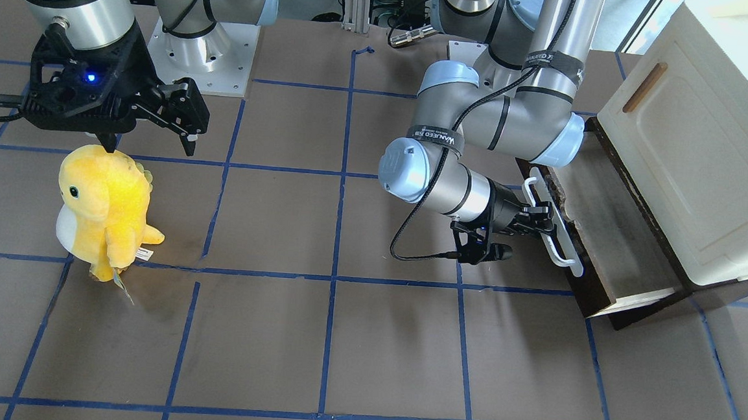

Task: Pull drawer sideways
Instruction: 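Pull the handle with the left gripper, sliding the drawer out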

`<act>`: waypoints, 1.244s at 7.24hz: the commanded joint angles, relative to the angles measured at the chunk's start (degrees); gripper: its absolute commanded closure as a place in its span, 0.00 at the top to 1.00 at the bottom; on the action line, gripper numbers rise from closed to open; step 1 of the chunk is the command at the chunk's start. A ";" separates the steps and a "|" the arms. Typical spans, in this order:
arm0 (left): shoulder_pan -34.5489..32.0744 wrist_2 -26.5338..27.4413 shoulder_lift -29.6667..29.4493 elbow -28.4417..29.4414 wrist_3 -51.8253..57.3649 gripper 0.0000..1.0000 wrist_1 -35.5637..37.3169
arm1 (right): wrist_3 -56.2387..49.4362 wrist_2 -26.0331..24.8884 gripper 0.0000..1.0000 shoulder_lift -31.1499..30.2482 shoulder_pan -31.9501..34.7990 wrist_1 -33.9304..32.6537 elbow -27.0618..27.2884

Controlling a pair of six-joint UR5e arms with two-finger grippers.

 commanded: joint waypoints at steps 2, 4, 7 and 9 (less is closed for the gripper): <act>0.28 0.37 0.63 0.03 0.55 0.25 -0.05 | -0.09 0.00 1.00 0.00 0.00 0.00 0.00; 0.54 0.02 0.71 -0.23 2.32 0.25 0.56 | 0.00 0.00 1.00 0.00 0.00 0.00 0.00; 0.63 0.02 0.72 -0.50 2.32 0.25 0.39 | -0.09 0.00 1.00 0.00 0.00 0.00 0.00; 0.72 0.11 0.72 -0.50 2.23 0.25 0.22 | 0.00 0.00 1.00 0.00 0.00 0.00 0.00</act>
